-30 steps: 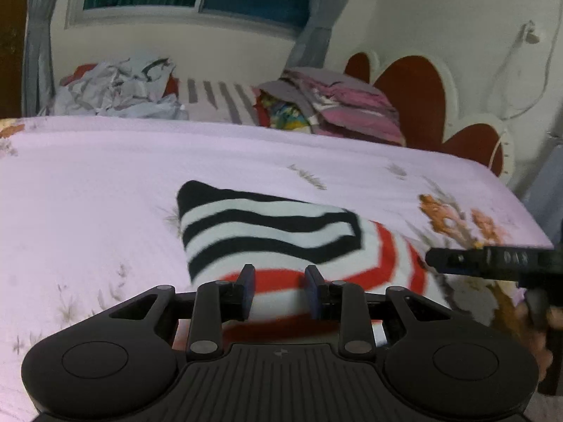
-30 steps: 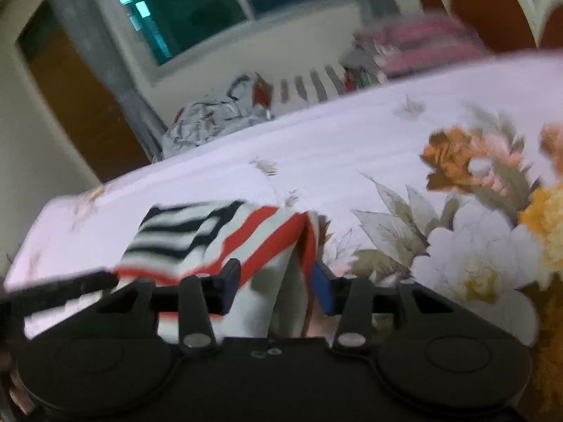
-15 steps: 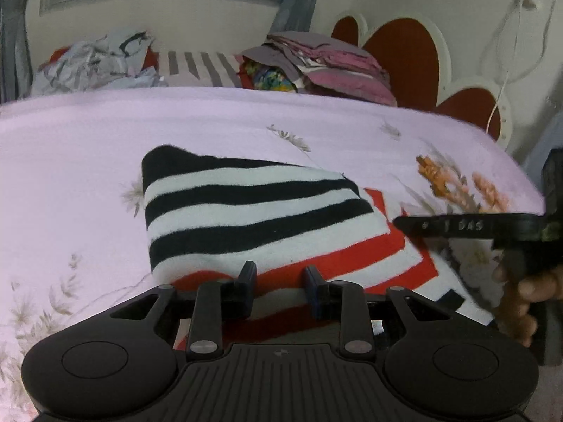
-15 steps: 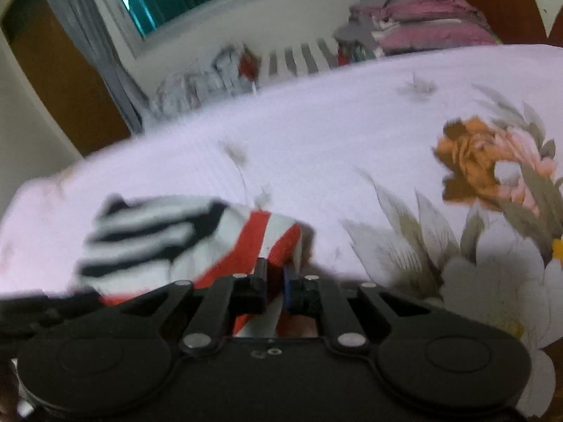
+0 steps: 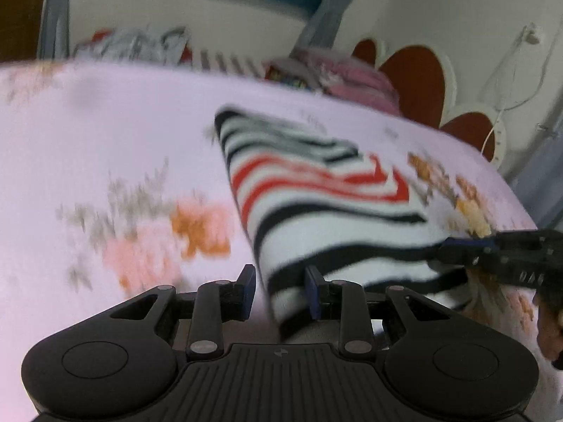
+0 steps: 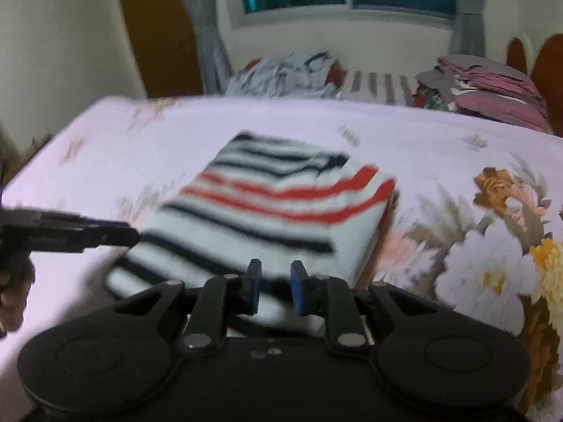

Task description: Fold small clothes

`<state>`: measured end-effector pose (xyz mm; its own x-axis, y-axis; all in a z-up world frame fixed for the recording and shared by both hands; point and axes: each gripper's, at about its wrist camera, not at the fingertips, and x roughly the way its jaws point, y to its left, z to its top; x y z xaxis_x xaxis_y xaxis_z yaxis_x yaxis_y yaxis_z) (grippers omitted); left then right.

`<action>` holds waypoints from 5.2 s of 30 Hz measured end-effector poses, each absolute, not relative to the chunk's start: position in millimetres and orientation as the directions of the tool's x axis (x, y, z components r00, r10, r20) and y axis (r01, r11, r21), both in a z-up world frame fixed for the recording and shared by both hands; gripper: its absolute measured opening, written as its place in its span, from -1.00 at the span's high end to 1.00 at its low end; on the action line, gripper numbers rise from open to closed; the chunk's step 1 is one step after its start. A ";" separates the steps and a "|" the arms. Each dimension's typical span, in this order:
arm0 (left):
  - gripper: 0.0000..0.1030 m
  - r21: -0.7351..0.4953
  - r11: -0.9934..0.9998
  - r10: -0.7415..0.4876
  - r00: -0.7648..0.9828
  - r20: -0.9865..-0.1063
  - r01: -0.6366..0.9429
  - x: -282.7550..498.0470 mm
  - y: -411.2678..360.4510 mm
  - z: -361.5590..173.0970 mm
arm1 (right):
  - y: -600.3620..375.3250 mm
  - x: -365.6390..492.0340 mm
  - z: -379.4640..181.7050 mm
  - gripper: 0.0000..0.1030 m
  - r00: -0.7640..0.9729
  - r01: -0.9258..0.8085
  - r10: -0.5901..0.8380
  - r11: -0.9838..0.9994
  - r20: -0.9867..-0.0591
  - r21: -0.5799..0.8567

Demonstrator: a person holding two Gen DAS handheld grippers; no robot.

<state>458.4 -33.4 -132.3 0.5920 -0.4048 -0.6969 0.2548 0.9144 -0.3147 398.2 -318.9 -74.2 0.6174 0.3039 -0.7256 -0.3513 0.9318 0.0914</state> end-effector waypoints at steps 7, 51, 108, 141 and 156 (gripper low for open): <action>0.43 -0.229 0.935 -0.348 0.586 -0.732 0.270 452.5 -48.8 -147.7 | -324.9 407.0 -100.3 1.00 0.564 -0.297 0.215 0.954 -0.798 0.048; -0.40 0.123 0.909 -0.215 0.702 -0.679 0.398 469.2 -114.2 -91.9 | -308.5 428.4 -83.4 0.43 0.667 -0.060 0.016 0.998 -0.744 -0.033; -0.16 -0.275 0.952 -0.302 0.556 -0.775 0.134 528.6 -97.2 -136.7 | -400.7 478.2 -129.8 0.22 0.477 -0.176 0.573 0.806 -0.667 0.566; 0.41 -0.222 0.950 -0.311 0.643 -0.700 0.218 500.9 74.1 -90.1 | -219.8 453.5 -63.1 0.35 0.562 -0.302 0.495 0.869 -0.663 0.393; -0.66 -0.508 0.817 -0.572 0.498 -0.652 0.273 539.9 136.4 -149.7 | -280.7 424.2 -124.2 0.30 0.580 -0.022 0.482 0.815 -0.657 0.579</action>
<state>539.9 136.4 -149.7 0.4980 -0.5720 -0.6518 0.2728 0.8168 -0.5083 424.2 -280.7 -124.2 0.5796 0.4823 -0.6569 -0.0216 0.8149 0.5792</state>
